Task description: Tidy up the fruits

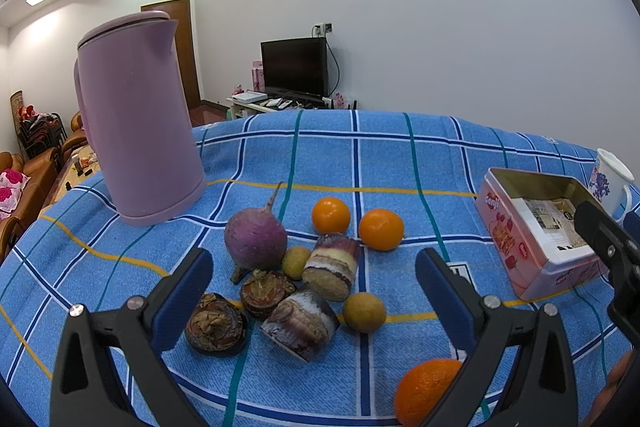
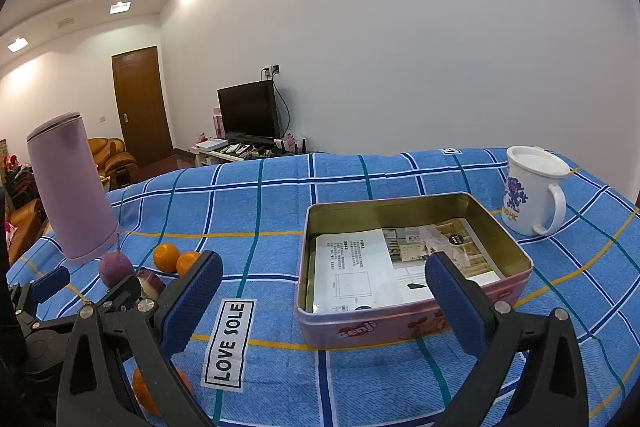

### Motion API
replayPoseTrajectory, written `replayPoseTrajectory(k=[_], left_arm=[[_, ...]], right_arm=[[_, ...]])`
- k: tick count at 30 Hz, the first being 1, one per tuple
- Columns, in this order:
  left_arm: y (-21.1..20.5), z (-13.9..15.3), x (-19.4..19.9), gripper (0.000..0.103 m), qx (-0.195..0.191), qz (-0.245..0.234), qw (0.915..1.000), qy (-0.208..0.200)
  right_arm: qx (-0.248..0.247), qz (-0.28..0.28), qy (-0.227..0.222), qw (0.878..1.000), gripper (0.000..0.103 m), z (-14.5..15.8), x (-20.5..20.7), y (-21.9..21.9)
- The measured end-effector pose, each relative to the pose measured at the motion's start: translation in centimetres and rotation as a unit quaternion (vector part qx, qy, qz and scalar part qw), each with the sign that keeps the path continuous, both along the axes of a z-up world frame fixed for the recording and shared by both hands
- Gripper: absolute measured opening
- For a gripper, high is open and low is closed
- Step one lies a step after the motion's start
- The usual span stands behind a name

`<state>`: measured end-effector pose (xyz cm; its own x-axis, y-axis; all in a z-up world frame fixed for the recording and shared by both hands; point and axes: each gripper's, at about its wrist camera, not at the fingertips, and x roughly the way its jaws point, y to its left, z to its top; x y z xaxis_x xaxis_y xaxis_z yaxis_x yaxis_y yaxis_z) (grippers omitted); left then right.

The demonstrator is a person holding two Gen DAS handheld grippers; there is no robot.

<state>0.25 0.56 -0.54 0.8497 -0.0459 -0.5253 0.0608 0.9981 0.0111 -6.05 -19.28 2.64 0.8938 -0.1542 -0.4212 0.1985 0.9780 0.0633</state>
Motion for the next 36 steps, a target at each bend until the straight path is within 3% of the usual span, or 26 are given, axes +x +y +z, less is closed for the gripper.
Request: replayPoseTrajectory(k=[8,14,17,21,24,27,29,36], left_arm=[[0.9,-0.2,0.3,0.103,0.001,0.011,0.9999,0.009],[4.7,-0.1,0.6,0.103,-0.002,0.044,0.9984,0.035],[7.1,-0.3,0.2,0.103,-0.008,0.063,0.9968,0.048],[9.1,-0.4,-0.7,0.103,0.000,0.068,0.9964,0.051],[9.9,-0.6,-1.4,0.103,0.021,0.060,0.9967,0.050],[10.4,-0.9,-1.5,0.102,0.015,0.045,0.9966,0.067],[10.2,-0.9,-1.6,0.101,0.002,0.026,0.9971,0.071],[5.8,-0.4,-1.2,0.101,0.008,-0.053,0.9954,0.079]], right_arm=[[0.007,0.027,0.002,1.000,0.102,-0.1,0.1,0.3],[0.022,0.091,0.019,0.995,0.102,-0.4,0.6,1.2],[0.028,0.148,0.043,0.988,0.102,-0.9,1.2,2.3],[0.047,0.232,0.093,0.967,0.101,-2.1,2.0,4.2],[0.030,0.281,0.126,0.951,0.100,-3.1,2.2,6.6],[-0.001,0.310,0.152,0.939,0.088,-4.0,1.8,8.5],[-0.019,0.316,0.169,0.933,0.077,-4.6,2.0,9.5],[0.008,0.305,0.227,0.925,0.074,-6.2,3.3,8.6]])
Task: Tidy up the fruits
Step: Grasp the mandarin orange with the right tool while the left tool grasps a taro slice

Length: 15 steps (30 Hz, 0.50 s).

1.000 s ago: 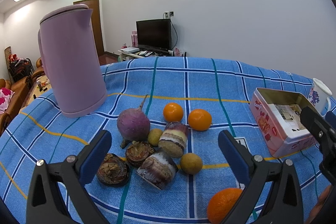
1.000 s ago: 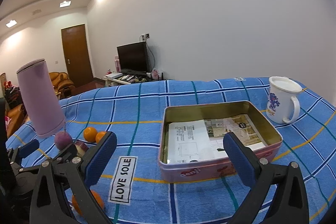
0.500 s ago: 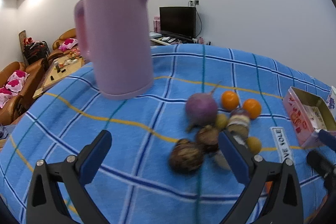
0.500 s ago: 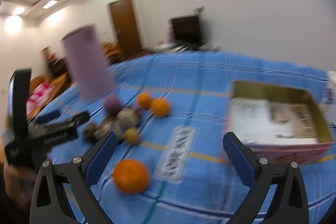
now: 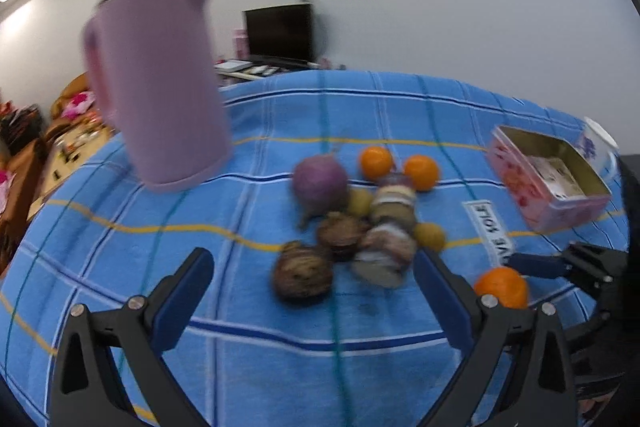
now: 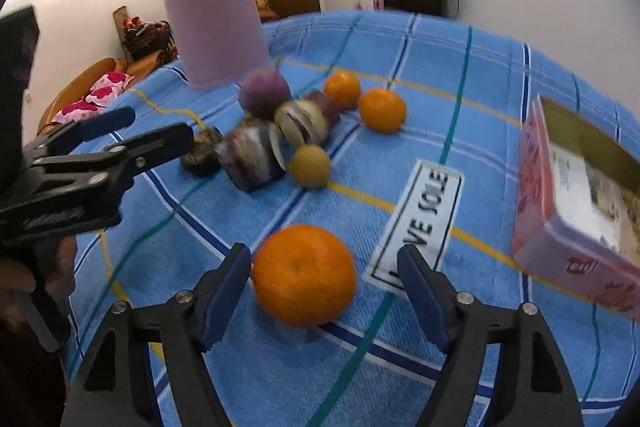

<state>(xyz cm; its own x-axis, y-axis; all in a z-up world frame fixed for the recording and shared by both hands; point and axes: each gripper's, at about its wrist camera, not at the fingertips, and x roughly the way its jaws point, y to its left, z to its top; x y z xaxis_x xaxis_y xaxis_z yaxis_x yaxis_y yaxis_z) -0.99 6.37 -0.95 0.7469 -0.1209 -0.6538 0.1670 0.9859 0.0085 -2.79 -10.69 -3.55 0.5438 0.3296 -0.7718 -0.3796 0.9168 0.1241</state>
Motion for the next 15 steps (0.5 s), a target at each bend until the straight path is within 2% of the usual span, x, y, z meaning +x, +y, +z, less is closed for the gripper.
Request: replayPoseTrajectory(k=[1,4,5,8,15], left_arm=[[-0.5,-0.1,0.2,0.101,0.005,-0.003,1.0000,0.003],[-1.6,-0.7,1.0,0.100,0.009,-0.014,0.9997,0.019],[-1.9,-0.9,1.4,0.094,0.008,-0.018,0.9994,0.027],[-2.3,-1.7,2.4,0.085,0.000,-0.025,0.9983,0.052],[-3.2,-2.0,3.1,0.081,0.011,-0.024,0.9986,0.046]], right_arm=[[0.002,0.000,0.003,1.000,0.071,0.0,0.0,-0.1],[0.002,0.015,0.000,1.000,0.052,0.0,-0.3,0.0],[-0.006,0.015,-0.003,1.000,0.050,0.0,-0.4,0.1],[-0.001,0.012,0.000,1.000,0.050,-0.1,-0.1,-0.4],[0.033,-0.036,-0.013,0.999,0.050,0.9,0.3,-3.4]])
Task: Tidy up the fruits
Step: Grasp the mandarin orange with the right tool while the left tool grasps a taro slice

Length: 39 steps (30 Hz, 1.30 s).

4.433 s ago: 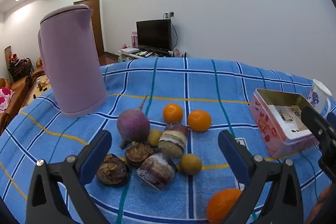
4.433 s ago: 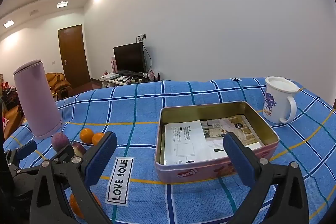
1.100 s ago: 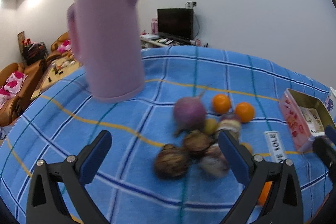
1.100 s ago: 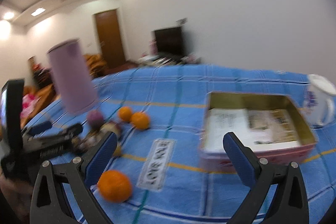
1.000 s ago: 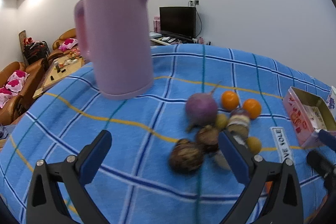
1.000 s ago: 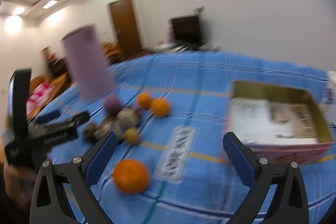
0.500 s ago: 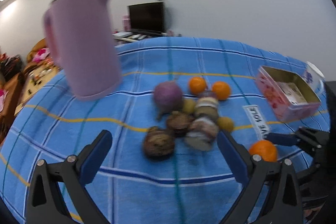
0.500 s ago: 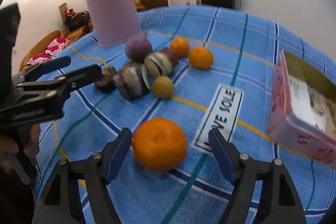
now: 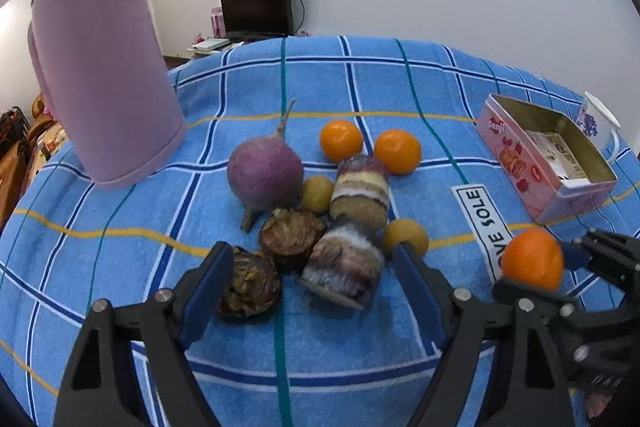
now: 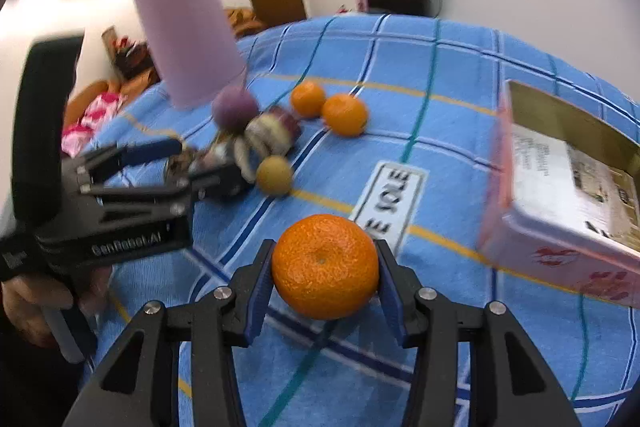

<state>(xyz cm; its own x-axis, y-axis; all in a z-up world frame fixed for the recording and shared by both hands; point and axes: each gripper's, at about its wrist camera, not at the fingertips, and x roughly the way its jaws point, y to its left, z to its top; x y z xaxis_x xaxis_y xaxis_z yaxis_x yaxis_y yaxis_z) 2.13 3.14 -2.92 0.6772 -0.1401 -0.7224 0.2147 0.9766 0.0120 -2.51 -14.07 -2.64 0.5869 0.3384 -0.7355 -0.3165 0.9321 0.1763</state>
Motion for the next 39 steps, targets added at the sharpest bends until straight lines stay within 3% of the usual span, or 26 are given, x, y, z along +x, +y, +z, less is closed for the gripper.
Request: replayPoseTrajectory(k=[8,12,13,14,16,19,20,22,28,39], left_arm=[[-1.0,-0.5,0.1,0.078,0.049,-0.013,0.9987,-0.008],[-1.9,-1.1,1.0,0.079,0.092,-0.027,0.9954,0.001],[-1.9,-1.1,1.1,0.078,0.089,-0.029,0.9956,0.003],[-1.8,-1.1,1.1,0.070,0.083,-0.034,0.9960,0.004],[-1.4,-0.8,0.9,0.068,0.067,-0.039,0.9970,0.003],[-0.3,-0.3,0.5,0.058,0.021,-0.046,0.9987,-0.003],[0.1,0.1,0.2,0.041,-0.007,-0.052,0.9986,-0.009],[0.8,0.5,0.0,0.041,-0.038,-0.041,0.9984,-0.010],[1.3,0.6,-0.4,0.041,-0.054,-0.029,0.9980,-0.012],[0.8,-0.3,-1.1,0.041,-0.022,-0.040,0.9989,0.007]], right_arm=[[0.016,-0.015,-0.014,1.000,0.050,0.7,0.2,-0.9],[0.016,-0.015,-0.011,1.000,0.050,0.5,0.3,-0.8],[0.016,-0.016,-0.011,1.000,0.050,0.6,0.2,-0.8],[0.016,-0.017,-0.012,1.000,0.050,0.6,0.2,-0.8],[0.017,-0.020,-0.015,1.000,0.050,0.7,0.1,-1.0],[0.021,-0.027,-0.019,0.999,0.050,0.8,0.2,-1.4],[0.023,-0.030,-0.021,0.999,0.050,0.9,0.2,-1.5],[0.026,-0.033,-0.030,0.999,0.050,1.2,0.0,-1.7],[0.042,-0.037,-0.071,0.996,0.050,2.5,-0.7,-2.2],[0.049,-0.050,-0.073,0.995,0.050,2.9,-0.7,-2.8]])
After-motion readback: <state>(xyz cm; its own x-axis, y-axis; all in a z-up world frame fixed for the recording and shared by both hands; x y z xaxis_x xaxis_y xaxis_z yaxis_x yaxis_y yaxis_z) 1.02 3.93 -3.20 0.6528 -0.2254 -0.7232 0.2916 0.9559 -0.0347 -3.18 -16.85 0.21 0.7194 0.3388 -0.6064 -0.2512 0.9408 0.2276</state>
